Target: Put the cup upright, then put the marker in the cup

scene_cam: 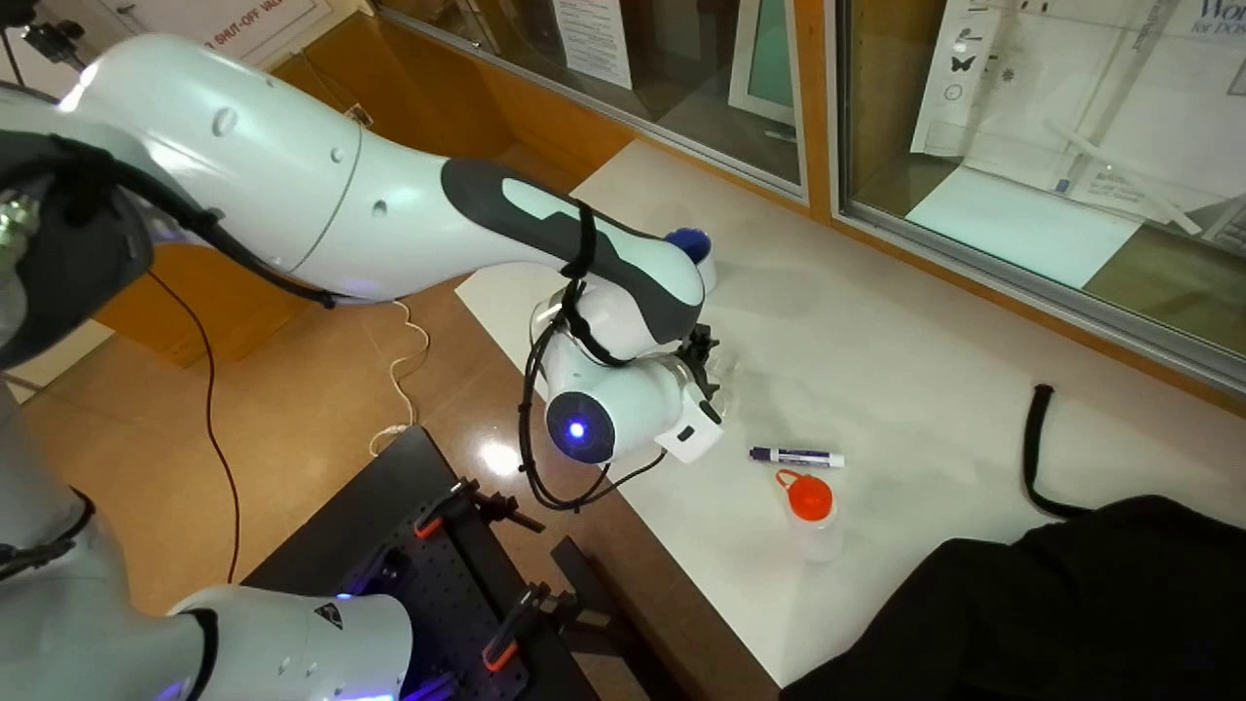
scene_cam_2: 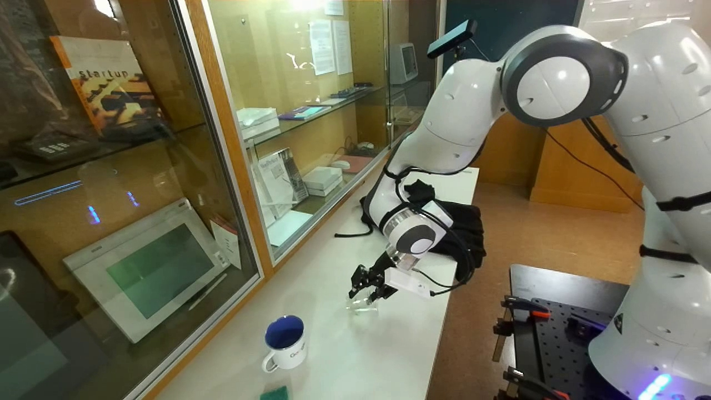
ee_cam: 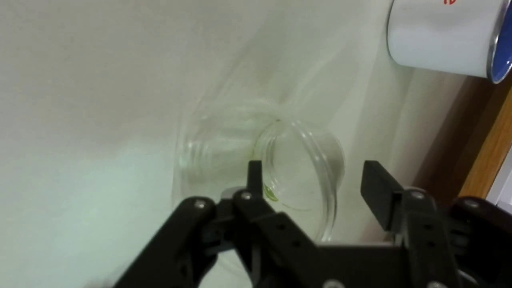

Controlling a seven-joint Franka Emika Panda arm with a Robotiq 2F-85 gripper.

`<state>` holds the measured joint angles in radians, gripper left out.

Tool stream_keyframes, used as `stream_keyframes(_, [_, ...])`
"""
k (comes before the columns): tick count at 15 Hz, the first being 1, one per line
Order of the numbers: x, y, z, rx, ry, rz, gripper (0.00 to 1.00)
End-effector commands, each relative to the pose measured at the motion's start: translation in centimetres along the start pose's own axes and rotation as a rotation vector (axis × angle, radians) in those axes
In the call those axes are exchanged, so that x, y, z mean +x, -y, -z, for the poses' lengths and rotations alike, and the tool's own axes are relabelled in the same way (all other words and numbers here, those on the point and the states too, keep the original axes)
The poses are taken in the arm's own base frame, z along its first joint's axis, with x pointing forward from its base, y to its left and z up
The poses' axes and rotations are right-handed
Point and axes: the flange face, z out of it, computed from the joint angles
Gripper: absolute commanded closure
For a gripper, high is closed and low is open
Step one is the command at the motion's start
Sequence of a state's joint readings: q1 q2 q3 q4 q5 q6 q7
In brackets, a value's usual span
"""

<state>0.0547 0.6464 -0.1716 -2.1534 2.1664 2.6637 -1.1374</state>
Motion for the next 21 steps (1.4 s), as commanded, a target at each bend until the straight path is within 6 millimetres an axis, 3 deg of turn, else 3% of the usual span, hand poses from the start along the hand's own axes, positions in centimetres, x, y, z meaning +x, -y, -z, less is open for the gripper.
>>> stream_keyframes(1, [0.0, 0.4, -0.4, 0.029, -0.007, -0.002, 0.64])
stream_keyframes(6, [-0.1, 0.7, -0.1, 0.040, -0.007, -0.005, 0.99])
stream_keyframes(9, [-0.5, 1.7, 1.5, 0.045, 0.010, 0.012, 1.00])
stream_keyframes(14, [-1.7, 4.4, 4.5, -0.115, 0.091, 0.187, 0.99])
stream_keyframes(17, [-2.5, 6.0, 4.8, -0.248, 0.101, 0.330, 0.99])
stream_keyframes(21, [-3.8, 7.5, 3.8, -0.398, 0.116, 0.527, 0.99])
